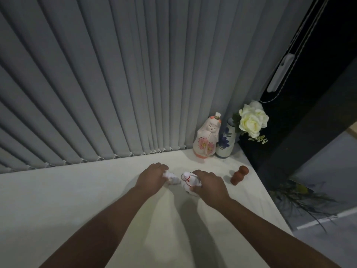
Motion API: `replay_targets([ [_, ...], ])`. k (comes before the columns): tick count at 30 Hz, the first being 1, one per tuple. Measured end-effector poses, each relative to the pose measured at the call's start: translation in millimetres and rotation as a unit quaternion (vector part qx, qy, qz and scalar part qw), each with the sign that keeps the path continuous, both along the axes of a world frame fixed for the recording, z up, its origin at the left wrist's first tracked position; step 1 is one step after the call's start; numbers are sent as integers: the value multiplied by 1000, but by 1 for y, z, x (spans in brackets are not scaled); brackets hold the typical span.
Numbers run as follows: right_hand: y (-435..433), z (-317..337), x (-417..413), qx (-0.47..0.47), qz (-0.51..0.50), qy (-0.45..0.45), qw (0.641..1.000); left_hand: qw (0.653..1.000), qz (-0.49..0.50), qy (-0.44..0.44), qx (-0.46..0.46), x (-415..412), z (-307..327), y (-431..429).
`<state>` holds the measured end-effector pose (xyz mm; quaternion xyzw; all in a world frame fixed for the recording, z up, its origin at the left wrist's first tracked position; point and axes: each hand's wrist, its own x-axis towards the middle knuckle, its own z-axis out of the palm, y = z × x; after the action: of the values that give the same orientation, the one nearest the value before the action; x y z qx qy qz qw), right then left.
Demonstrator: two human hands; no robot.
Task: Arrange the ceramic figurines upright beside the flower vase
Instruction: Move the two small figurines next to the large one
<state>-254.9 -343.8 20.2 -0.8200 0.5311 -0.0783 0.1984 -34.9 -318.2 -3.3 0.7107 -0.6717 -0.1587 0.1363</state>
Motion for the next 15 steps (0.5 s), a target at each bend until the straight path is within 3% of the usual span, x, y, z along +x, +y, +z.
replay_targets([
  [6,-44,5,-21,-33,7,96,995,1000,-8,-7,17,-18,6,-44],
  [15,-83,-5,-31,-12,19,123,992,999,-23,-23,40,-35,-4,-78],
])
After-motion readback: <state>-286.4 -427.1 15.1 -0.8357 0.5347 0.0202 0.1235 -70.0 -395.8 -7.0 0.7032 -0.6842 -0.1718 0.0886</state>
